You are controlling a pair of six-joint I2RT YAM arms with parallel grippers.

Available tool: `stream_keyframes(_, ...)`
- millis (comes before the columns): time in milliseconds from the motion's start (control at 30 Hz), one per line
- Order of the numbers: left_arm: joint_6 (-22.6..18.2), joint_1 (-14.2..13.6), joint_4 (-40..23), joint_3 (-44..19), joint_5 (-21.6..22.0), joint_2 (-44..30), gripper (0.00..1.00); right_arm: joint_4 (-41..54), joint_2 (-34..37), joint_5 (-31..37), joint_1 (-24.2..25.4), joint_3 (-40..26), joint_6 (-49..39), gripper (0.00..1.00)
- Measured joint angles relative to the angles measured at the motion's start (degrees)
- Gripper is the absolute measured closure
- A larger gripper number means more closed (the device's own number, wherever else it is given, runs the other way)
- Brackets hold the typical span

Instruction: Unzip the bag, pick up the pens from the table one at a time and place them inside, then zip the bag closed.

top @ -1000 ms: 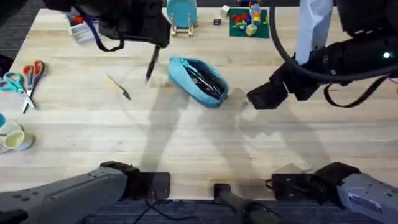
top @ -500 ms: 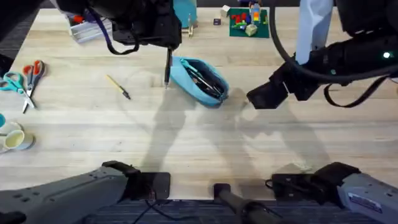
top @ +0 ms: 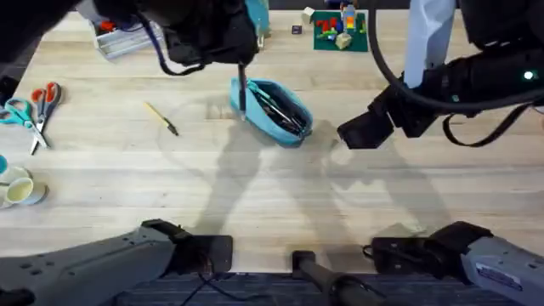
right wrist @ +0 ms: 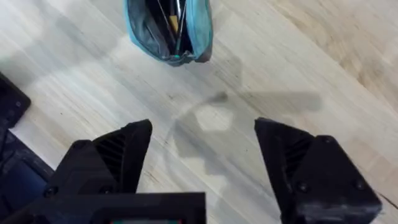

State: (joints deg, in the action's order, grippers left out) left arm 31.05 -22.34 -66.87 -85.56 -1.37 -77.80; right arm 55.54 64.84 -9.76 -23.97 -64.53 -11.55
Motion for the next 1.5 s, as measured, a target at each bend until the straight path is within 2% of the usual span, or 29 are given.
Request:
stream_keyframes(167, 4.5, -2.99, 1.39, -0.02, 1.11, -2.58, 0.959, 0.01, 0.0, 0.0, 0.0, 0.0, 0.0, 0.003)
stream_keyframes(333, 8.95, -4.3, 4.78, -0.02, 1.23, -5.96, 0.959, 0.01, 0.0, 0.0, 0.0, 0.0, 0.0, 0.003)
stream_keyframes(633, 16.43, -4.31, 7.99, -0.02, 1.68, -7.02, 0.958, 0.01, 0.0, 0.0, -0.02, 0.0, 0.0, 0.003)
stream_keyframes(867, 24.99, -4.31, 7.66, -0.11, 2.01, -10.02, 0.958, 1.42, 0.0, -0.02, 0.0, 0.0, 0.0, 0.003)
stream_keyframes(1133, 29.35, -4.31, 7.48, -0.11, 0.73, -11.82, 0.958, 7.52, 0.0, -0.01, -0.01, 0.0, 0.01, 0.004)
stream_keyframes(1267, 33.17, -4.31, 5.92, -0.11, 0.94, -11.82, 0.957, 10.94, 0.0, -0.01, 0.0, 0.0, 0.02, 0.004)
stream_keyframes(1500, 37.28, -4.31, 1.57, -0.11, 3.26, -11.82, 0.957, 16.55, 0.0, -0.02, 0.0, 0.0, 0.02, 0.004)
